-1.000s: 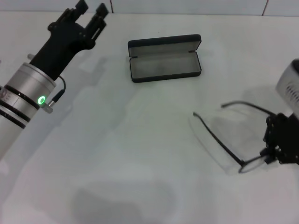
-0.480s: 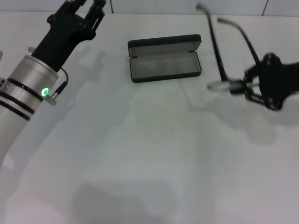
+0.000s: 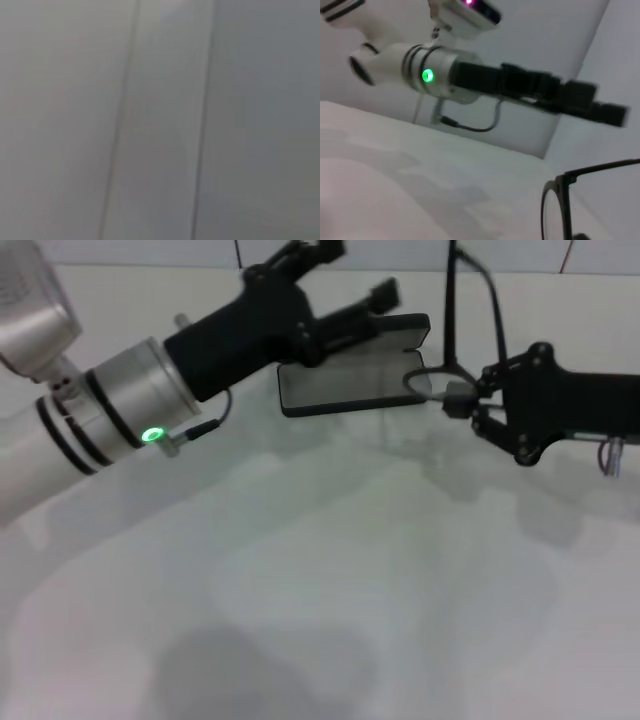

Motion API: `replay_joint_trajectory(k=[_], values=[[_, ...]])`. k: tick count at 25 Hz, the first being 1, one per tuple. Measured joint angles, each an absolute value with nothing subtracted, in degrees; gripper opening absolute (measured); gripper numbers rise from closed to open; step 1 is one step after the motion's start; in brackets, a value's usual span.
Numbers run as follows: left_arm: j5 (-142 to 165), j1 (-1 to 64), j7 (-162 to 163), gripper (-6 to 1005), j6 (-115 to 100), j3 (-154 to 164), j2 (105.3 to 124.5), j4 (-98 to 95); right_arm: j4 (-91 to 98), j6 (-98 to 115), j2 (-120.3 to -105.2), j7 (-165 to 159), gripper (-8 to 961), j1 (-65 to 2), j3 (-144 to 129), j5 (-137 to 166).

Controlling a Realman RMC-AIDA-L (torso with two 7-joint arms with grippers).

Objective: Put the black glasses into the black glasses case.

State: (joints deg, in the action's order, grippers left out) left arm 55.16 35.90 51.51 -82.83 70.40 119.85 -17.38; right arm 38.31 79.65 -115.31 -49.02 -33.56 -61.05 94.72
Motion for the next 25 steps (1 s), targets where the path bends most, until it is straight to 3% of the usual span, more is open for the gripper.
replay_joint_trajectory(k=[3,13,25], values=[[56.27,38.04,51.80,900,-82.68,70.98,119.86,-17.23,37.45,80.93,-114.66,-53.15,110,-35.40,-63.26,97.10],[59.85,40.42,52.11,893,-81.32,71.07,120.01,-17.01,38.45,84.87,-114.49,-56.44,109,-36.66,-63.31,100.57],[65.74,42.75,64.07,893,-77.93,71.11,119.72,-17.47,43.77,87.37,-115.60,-49.71,109,-32.64,-63.34,96.90]])
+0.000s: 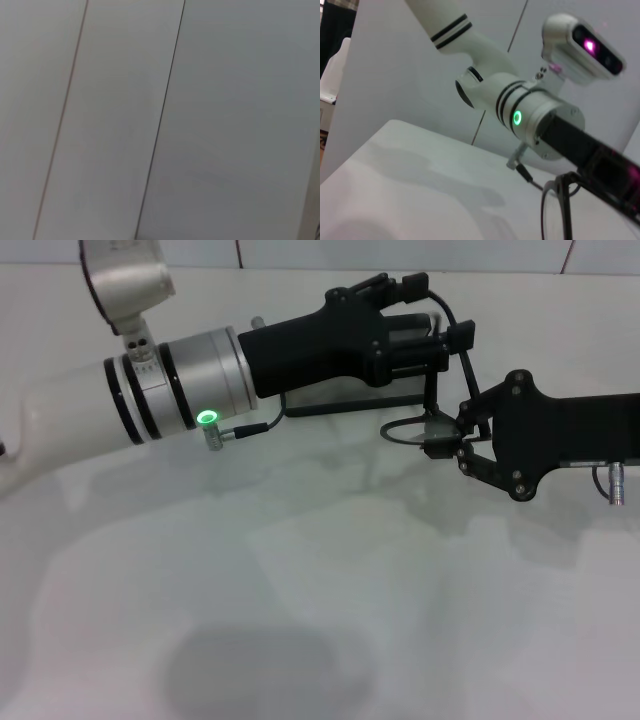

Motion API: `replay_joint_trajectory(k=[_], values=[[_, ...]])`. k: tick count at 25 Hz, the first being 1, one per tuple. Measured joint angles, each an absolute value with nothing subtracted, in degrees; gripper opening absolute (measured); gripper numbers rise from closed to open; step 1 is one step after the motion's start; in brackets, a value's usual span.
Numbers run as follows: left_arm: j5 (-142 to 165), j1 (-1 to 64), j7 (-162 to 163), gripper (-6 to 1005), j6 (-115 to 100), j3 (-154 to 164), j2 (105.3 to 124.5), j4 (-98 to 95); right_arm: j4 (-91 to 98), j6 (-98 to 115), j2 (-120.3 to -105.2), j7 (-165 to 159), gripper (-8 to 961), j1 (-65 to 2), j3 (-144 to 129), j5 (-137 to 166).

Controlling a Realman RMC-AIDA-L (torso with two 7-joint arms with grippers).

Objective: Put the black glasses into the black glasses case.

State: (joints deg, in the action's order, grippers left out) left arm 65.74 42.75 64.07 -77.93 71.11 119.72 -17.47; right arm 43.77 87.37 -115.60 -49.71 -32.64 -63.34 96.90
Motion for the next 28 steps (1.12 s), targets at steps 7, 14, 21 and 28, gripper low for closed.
replay_joint_trajectory(k=[7,14,21,28], values=[[69.81,42.90,68.79,892,-77.67,71.00,119.52,-20.00,43.69,88.56,-115.82,-43.65,109,-30.71,-63.79,94.95],[70.09,42.35,69.96,892,-78.24,70.96,119.48,-20.48,43.62,89.03,-115.91,-39.02,108,-28.16,-63.66,92.71],[73.12,43.33,70.87,892,-77.83,71.08,119.70,-20.48,43.41,88.60,-115.93,-38.27,108,-27.73,-63.78,91.94],[75.24,43.63,72.18,893,-77.75,71.10,119.70,-20.48,43.27,88.52,-115.92,-38.16,108,-27.69,-63.80,92.01]])
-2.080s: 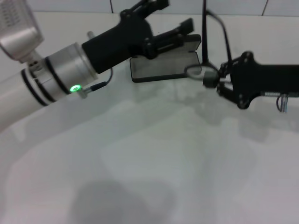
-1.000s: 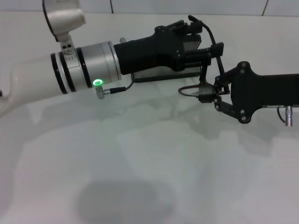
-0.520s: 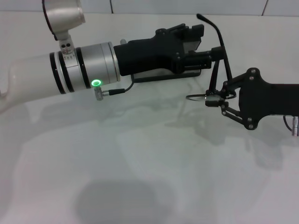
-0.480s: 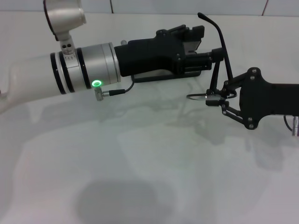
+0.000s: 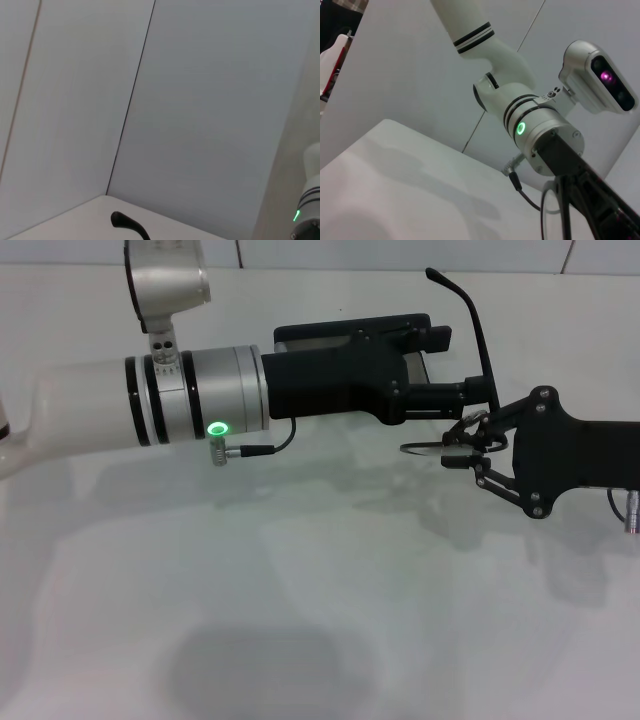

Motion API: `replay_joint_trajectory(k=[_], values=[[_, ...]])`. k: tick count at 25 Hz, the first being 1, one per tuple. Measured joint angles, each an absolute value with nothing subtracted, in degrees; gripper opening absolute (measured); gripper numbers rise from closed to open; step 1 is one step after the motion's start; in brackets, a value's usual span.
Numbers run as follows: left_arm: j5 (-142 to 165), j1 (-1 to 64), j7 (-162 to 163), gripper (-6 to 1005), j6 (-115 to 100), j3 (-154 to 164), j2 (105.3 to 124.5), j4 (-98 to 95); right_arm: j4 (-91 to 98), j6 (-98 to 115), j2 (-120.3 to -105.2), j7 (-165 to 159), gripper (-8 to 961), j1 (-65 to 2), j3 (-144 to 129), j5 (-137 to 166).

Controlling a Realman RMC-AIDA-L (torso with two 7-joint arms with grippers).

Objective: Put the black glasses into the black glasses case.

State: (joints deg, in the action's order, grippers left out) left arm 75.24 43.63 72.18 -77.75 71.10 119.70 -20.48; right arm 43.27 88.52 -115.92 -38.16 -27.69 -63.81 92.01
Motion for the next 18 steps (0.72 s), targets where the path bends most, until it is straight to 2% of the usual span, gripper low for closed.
replay_joint_trajectory(k=[7,13,18], values=[[75.08,43.10,72.07,893,-77.71,70.26,119.50,-20.65,44.50,90.09,-115.64,-37.49,107,-26.60,-63.34,91.90],[75.33,41.98,72.33,892,-73.56,69.15,119.16,-21.09,48.13,103.43,-115.45,-34.63,107,-22.82,-60.97,87.90],[75.51,43.52,71.82,893,-70.25,69.57,119.71,-20.87,44.39,109.05,-115.80,-34.91,107,-25.41,-63.82,85.17]])
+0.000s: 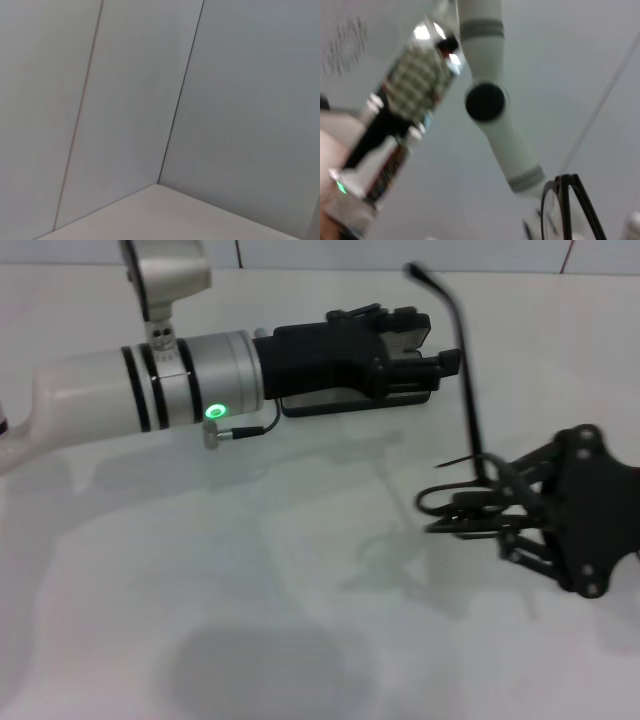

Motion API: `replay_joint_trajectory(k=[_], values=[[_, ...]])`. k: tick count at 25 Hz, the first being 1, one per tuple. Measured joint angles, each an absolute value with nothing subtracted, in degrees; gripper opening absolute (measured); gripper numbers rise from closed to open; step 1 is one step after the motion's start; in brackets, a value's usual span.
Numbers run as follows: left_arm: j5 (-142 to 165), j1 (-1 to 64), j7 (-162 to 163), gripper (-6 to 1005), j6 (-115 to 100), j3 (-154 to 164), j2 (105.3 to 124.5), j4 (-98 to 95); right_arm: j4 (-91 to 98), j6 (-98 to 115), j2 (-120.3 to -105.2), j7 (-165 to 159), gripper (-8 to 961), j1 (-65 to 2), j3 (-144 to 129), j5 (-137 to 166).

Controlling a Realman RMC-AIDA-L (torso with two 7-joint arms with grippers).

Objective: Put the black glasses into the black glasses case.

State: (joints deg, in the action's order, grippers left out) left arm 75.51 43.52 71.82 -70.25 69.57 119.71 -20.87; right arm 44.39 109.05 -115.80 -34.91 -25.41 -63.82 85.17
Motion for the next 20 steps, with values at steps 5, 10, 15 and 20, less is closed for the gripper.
replay_joint_trajectory(k=[5,10,15,20], values=[[73.71,44.44,69.31,893,-70.39,69.68,120.20,-21.08,30.69,107.50,-115.54,-40.28,107,-34.46,-66.19,84.22],[69.86,42.67,62.83,892,-73.57,69.70,120.37,-20.87,25.54,101.32,-115.27,-47.20,106,-37.92,-66.43,84.33],[65.85,40.11,56.26,891,-77.88,69.69,120.57,-20.67,25.82,97.10,-115.20,-53.37,106,-37.92,-66.83,84.76],[65.19,39.48,53.88,891,-79.79,70.59,120.56,-20.61,25.95,94.61,-115.02,-56.61,106,-38.07,-66.82,85.79]])
